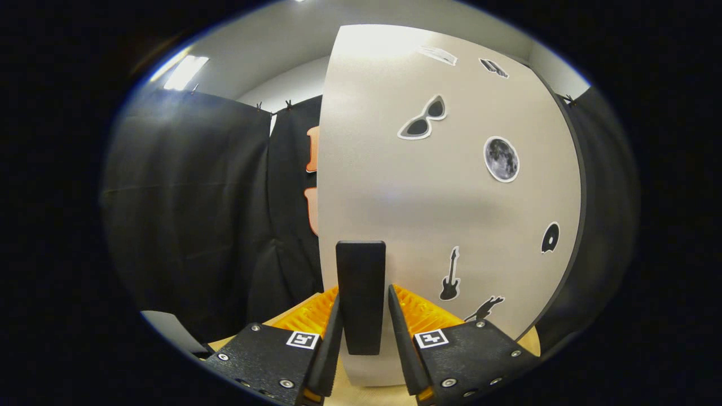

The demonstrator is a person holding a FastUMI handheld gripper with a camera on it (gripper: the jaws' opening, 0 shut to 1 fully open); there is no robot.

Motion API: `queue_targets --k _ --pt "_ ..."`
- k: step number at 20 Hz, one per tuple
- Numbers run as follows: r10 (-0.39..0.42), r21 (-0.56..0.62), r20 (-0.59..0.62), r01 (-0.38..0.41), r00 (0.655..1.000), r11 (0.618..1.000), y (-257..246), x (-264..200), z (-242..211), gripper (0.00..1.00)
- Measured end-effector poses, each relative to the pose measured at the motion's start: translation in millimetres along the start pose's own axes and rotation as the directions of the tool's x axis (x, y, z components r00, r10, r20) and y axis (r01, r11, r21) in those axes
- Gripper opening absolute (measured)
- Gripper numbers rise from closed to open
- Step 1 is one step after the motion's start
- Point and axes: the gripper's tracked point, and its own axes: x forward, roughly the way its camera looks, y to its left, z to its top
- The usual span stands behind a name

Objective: Open the shoe cabinet door, grab the shoes and put them into the shoe cabinet, then close the shoe cabinet door.

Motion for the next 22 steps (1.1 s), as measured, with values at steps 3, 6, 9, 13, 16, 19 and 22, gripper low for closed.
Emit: queue_targets --k 3,6,9,13,16,19,22 --pt "-0.014 0.014 0.006 0.014 1.000 1.000 0.5 4.1 -0.4 0.50" --pt "-0.021 0.028 0.019 0.020 1.000 0.999 0.4 7.5 -0.8 0.52" --pt "-0.038 0.039 0.023 0.037 0.999 0.999 0.2 9.8 -2.7 0.54" --pt "-0.068 0.022 0.020 0.068 0.997 0.997 -0.7 14.4 -5.3 0.57" --pt "-0.089 0.020 0.016 0.088 0.996 0.996 -1.5 17.4 -7.0 0.59" --pt "-0.103 0.047 0.016 0.102 0.995 0.994 -1.6 20.1 -7.2 0.59" --pt "-0.116 0.055 0.012 0.115 0.993 0.992 -1.3 20.0 -7.4 0.60"
